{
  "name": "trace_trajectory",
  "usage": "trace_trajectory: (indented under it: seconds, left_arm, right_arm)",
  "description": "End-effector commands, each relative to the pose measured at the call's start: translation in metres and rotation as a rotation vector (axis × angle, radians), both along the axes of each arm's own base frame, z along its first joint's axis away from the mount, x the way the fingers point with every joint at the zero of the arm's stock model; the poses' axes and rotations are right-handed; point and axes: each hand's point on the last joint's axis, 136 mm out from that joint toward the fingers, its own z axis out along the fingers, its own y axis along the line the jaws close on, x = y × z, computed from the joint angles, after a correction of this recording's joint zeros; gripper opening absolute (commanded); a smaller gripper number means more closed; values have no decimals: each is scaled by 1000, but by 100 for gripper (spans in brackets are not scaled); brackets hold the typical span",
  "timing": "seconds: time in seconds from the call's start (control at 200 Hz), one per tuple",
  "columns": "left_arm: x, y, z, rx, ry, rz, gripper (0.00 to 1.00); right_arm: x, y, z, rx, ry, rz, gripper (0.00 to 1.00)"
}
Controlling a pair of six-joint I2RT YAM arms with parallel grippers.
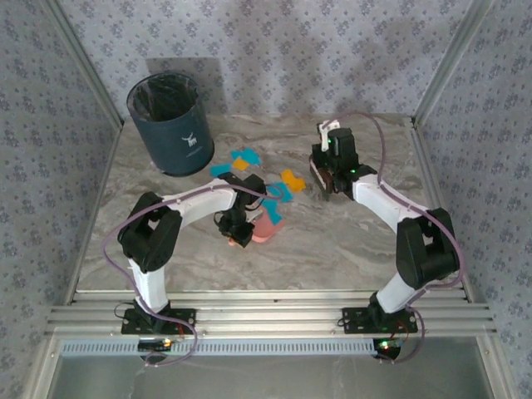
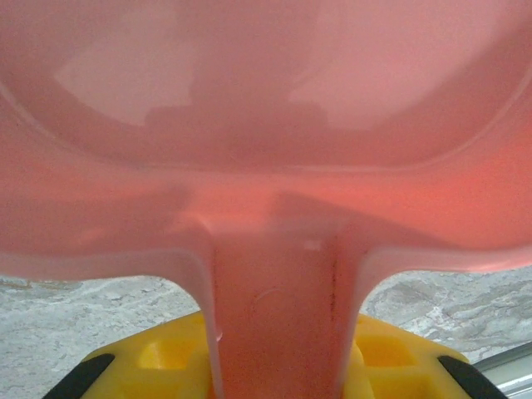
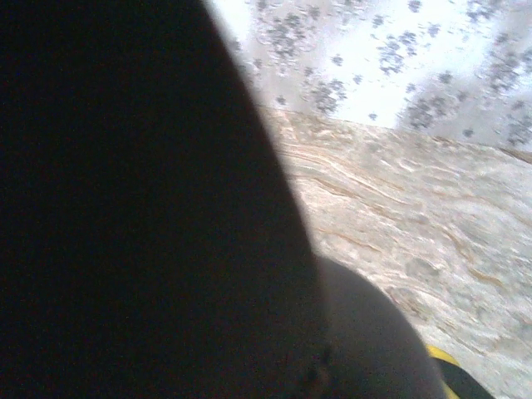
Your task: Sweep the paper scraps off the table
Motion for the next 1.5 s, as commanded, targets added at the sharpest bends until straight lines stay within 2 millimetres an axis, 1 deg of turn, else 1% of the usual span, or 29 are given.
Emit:
trace_trajectory:
  seconds: [0.0,0.06,0.195,0.36,0.475,0.67,1.039,1.494]
  left_arm:
    - [-5,8,1,17,21,17,0]
    - [-6,8,1,15,25,14,0]
    - [-6,7,1,11,27,13,0]
    - [-5,6,1,5,26,10,0]
    - [-5,5,0,4,29,7,0]
    - [-5,4,1,1,29,4,0]
    - [-5,3,1,-6,29,4,0]
    - [-4,4,1,0,22,5,0]
  right_arm:
    - [4,30,7,-23,-28,97,0]
    - [1,40,-2,-36,-10,124,0]
    - [-7,60,-11,-53,9,187,0]
    - [-19,76,-9,-83,9,241,0]
    - [-30,84,-12,-96,16,275,0]
    - [-48,92,-15,-114,30,320,0]
    - [-76,102,-18,-115,57,370,0]
    - [-123,117,-14,-80,97,481,0]
